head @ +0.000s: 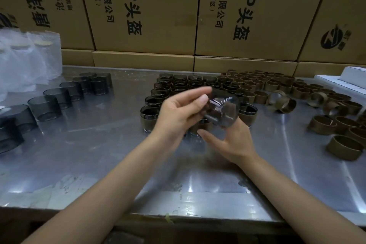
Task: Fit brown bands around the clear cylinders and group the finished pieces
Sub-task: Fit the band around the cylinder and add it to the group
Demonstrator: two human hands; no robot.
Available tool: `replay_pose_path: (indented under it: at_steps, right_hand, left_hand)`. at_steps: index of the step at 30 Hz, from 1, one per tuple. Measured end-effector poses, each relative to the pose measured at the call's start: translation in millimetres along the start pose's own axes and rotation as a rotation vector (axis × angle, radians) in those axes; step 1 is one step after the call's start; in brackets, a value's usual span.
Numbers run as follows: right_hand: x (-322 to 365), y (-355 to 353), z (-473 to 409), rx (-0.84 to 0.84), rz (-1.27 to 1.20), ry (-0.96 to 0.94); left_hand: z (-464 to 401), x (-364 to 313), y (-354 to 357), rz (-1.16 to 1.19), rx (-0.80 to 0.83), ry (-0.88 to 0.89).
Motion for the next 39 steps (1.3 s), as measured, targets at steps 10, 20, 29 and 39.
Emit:
replay_pose_path:
  at_steps: [10, 20, 29, 39]
  right_hand:
    - [6, -16, -1, -0.155, -0.025, -0.091]
    - [-6, -17, 1, 0.059, 0.067, 0.039]
    - [-25, 10, 9, 0.339, 0.242, 0.138]
    - [-28, 4, 5, 0.299, -0.112, 0.192]
  left_hand:
    - [0, 44, -13, -0.198, -0.056, -0.046]
    - [3, 41, -15, -0.926, -0.07, 0.185]
    - [0, 62, -20, -1.104, 0.006, 0.012]
    - [0, 60, -22, -1.149, -0.013, 0.023]
Point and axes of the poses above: each hand's wrist, its own z-axis away from the middle knuckle, its own y-axis out of the palm, x = y × z, the point moved 9 cm from there along -z, towards the middle knuckle, and after that the axes turned 6 degrees about -z, right-handed, at the moved point
